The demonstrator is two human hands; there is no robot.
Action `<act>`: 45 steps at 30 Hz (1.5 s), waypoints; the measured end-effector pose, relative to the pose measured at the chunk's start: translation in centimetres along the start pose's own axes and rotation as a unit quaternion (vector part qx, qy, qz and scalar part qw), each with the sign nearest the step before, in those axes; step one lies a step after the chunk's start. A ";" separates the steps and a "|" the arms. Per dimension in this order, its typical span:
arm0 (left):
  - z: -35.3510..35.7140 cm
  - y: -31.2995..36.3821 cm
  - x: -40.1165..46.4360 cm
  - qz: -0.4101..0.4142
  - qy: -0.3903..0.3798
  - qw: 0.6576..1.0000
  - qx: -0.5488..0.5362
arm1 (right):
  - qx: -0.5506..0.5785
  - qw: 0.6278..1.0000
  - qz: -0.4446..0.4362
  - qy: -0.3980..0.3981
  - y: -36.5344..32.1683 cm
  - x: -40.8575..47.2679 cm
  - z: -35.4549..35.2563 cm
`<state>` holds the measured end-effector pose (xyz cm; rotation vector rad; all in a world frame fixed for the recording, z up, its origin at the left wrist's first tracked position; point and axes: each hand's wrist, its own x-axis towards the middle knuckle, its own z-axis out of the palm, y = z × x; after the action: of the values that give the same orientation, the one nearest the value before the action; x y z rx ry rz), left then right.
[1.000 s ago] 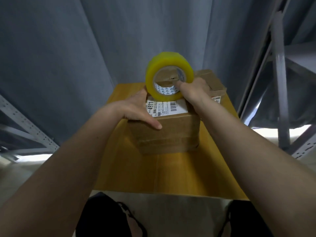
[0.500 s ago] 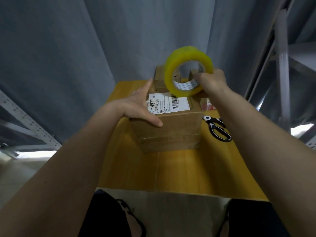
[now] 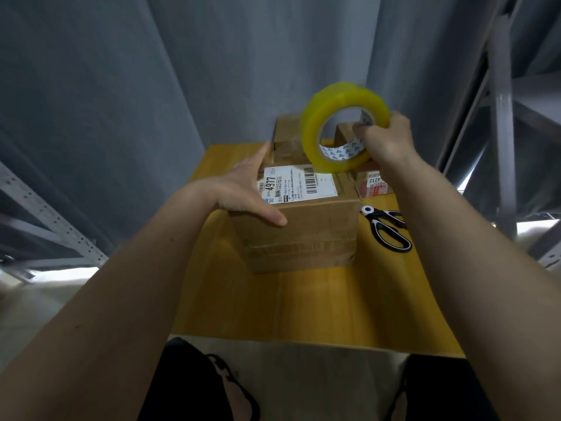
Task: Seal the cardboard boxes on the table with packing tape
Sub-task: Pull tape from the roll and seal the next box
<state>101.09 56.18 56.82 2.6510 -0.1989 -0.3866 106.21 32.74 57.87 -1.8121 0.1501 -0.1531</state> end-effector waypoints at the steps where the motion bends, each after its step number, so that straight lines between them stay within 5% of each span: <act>1: 0.0 0.0 0.0 -0.001 -0.003 1.000 0.001 | 0.001 1.000 -0.004 0.002 0.0 -0.1 0.0; 11: -0.7 2.9 1.7 -0.072 -0.058 0.978 0.189 | 0.114 0.990 0.087 -0.005 2.3 -1.5 1.8; 19: 2.7 3.8 2.0 -0.005 0.071 0.988 0.135 | 0.033 0.997 -0.017 0.066 2.2 -1.0 2.0; 24: 2.6 3.6 1.9 -0.007 0.065 0.989 0.134 | 0.001 0.999 -0.028 0.044 1.4 -0.3 0.8; 29: 2.6 3.5 1.6 0.001 0.066 0.991 0.113 | 0.121 0.992 0.035 0.003 1.5 0.3 -0.6; 38: 2.7 3.4 1.4 -0.003 0.074 0.991 0.113 | 0.098 0.993 -0.014 0.071 1.4 1.1 -1.6; 45: 2.6 3.7 1.2 -0.007 0.064 0.991 0.121 | 0.136 0.988 0.042 0.062 3.6 1.3 -1.9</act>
<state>101.20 51.57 55.96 2.9049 -0.1978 -0.2056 107.06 29.76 54.84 -1.5220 0.2810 -0.2165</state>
